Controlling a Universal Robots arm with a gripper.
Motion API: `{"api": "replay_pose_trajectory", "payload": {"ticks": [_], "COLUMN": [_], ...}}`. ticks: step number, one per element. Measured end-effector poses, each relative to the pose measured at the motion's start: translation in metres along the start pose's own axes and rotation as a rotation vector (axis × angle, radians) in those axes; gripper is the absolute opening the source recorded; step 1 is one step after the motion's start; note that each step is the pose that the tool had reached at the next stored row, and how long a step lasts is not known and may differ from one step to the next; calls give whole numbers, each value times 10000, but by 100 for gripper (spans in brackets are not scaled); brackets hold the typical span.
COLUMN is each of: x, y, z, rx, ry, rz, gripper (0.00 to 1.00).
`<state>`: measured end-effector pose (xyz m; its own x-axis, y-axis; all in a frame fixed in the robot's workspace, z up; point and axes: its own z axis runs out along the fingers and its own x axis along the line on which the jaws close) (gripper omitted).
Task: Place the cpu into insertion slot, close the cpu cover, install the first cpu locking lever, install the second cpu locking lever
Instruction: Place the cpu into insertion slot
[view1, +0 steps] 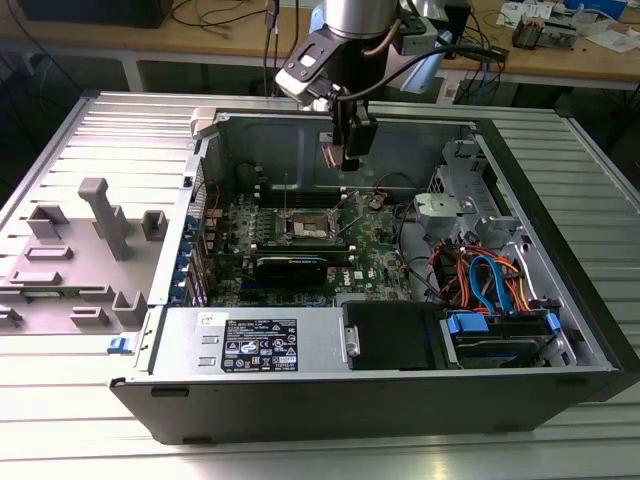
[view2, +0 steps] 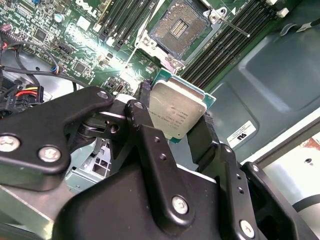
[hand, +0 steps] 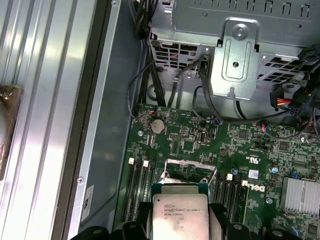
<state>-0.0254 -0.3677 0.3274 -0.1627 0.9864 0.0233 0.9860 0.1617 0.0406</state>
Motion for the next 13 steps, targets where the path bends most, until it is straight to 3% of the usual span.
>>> {"api": "replay_pose_trajectory", "payload": {"ticks": [7,9,11,13], "x": [-10,-11,-11,-12], "y": [-2,-2,-4,-4], "z": [24,37,59,62], "rx": [-3,-7,-4,-2], "ry": [-7,-17,-50,-57], "rz": [139,364,877,1006], "gripper": [54,54,54,54]}}
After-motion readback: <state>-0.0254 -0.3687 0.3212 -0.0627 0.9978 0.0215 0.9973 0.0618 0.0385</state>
